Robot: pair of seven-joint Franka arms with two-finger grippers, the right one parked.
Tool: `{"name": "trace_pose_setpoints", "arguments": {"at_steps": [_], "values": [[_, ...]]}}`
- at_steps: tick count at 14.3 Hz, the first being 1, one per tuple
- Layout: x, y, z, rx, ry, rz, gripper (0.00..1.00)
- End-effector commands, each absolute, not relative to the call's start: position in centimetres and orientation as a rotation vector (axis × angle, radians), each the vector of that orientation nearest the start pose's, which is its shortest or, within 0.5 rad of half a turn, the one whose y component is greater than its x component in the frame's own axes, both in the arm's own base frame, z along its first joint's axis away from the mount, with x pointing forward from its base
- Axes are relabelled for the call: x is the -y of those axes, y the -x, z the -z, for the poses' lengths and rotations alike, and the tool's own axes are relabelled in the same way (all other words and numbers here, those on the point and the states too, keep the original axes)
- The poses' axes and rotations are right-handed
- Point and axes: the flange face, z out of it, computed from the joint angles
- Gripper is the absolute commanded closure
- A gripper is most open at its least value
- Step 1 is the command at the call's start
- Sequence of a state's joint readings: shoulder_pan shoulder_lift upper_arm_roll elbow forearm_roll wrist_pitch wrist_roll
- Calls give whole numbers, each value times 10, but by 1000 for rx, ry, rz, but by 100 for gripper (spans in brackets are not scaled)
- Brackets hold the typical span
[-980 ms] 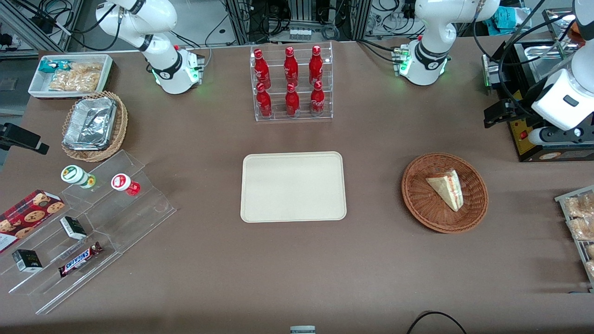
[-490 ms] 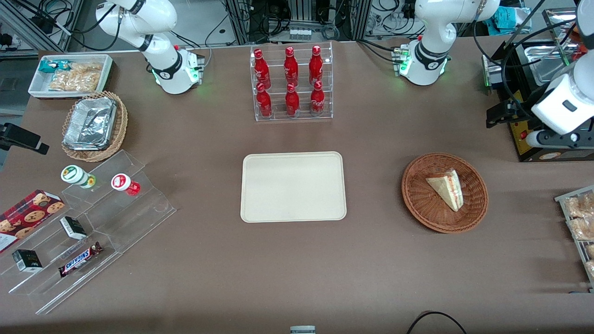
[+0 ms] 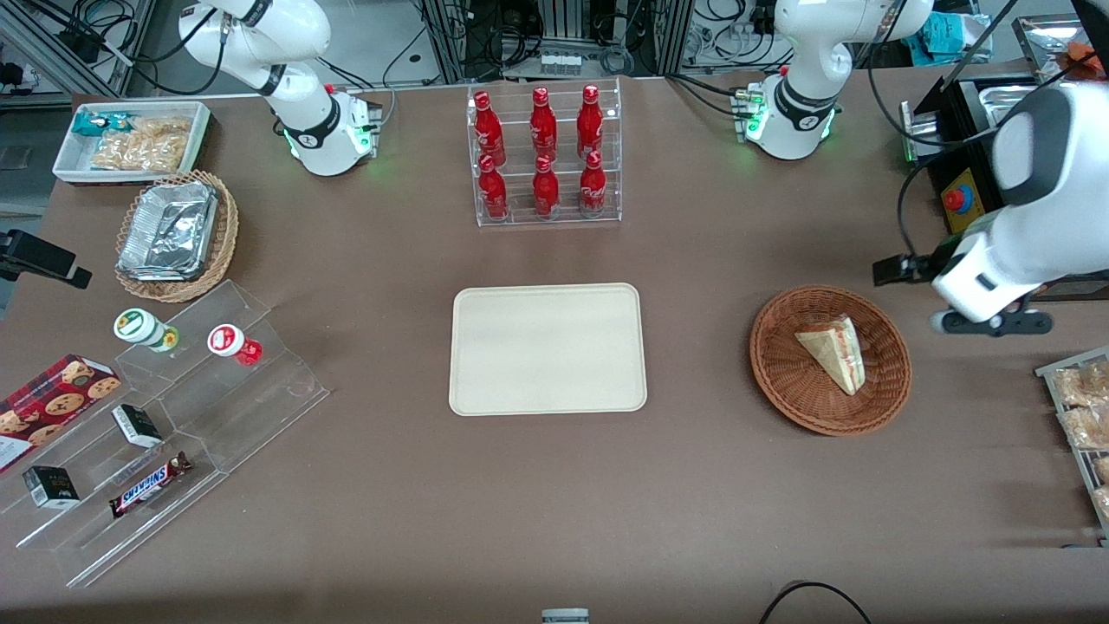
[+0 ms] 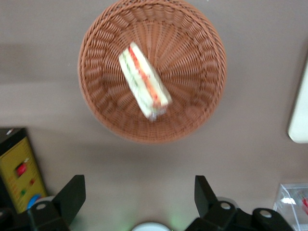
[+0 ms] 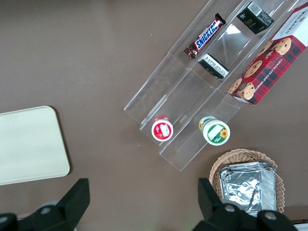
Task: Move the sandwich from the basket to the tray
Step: 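Lower the open left gripper onto the sandwich in the wicker basket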
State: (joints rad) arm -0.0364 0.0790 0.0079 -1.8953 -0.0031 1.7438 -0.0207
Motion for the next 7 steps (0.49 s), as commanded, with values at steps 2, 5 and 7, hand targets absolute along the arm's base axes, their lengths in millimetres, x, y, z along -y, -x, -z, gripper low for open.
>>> {"name": "trace_pose_setpoints", "arguments": {"at_steps": [2,5,7], "values": [[16,-532,-382,282,3106,-232,0],[15,-516,-340,696,3041,-134,0],[15,-519,-326,906,2985,-113,0]]}}
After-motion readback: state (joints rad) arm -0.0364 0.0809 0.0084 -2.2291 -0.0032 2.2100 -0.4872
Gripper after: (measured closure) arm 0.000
